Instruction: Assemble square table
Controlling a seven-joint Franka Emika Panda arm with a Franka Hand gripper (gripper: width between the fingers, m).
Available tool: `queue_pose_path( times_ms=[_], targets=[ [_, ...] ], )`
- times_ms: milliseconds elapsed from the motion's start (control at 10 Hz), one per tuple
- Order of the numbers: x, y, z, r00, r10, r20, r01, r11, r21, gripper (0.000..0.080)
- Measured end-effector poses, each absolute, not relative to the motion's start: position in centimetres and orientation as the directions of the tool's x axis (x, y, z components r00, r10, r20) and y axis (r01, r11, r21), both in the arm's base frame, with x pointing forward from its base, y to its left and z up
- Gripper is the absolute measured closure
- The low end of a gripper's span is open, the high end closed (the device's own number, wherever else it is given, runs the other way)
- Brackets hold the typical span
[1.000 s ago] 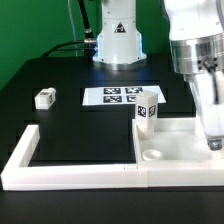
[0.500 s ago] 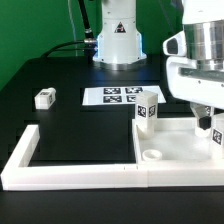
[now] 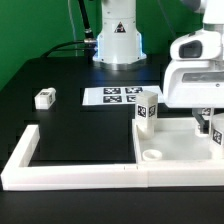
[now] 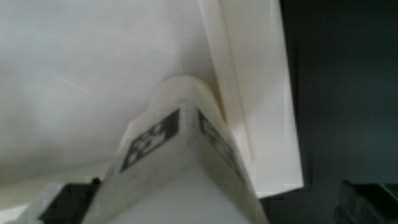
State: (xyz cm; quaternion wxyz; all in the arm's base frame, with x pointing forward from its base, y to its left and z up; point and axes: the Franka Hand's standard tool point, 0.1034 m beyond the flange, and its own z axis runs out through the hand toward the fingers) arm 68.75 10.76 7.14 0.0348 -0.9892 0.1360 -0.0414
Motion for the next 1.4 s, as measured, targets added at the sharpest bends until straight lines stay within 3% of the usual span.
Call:
queue_pose_path(
  times_ms=[300,400,500,800,1000,1200,1400],
  targets=[
    [68.79,10.39,7.12,0.994,-0.061,0.089,-0.057,-0.997,-0.047,0.015],
    [68.65,10.98,7.05,0.977,0.192,0.091,0.191,-0.981,0.012,0.015],
    [68.36,11.33,6.84,0.953,0.294,0.078,0.293,-0.956,0.017,0.015],
    [68.39,11.12,6.85,0.968,0.237,0.079,0.237,-0.971,0.014,0.018],
    [68.45,10.94,6.88,0.991,0.106,0.081,0.106,-0.994,0.005,0.0511],
    [68.5,10.74,6.85,0.996,-0.027,0.084,-0.026,-1.0,-0.004,0.0511],
    [68.7,10.37,6.86,0.952,-0.29,0.102,-0.289,-0.957,-0.02,0.0511]
  ],
)
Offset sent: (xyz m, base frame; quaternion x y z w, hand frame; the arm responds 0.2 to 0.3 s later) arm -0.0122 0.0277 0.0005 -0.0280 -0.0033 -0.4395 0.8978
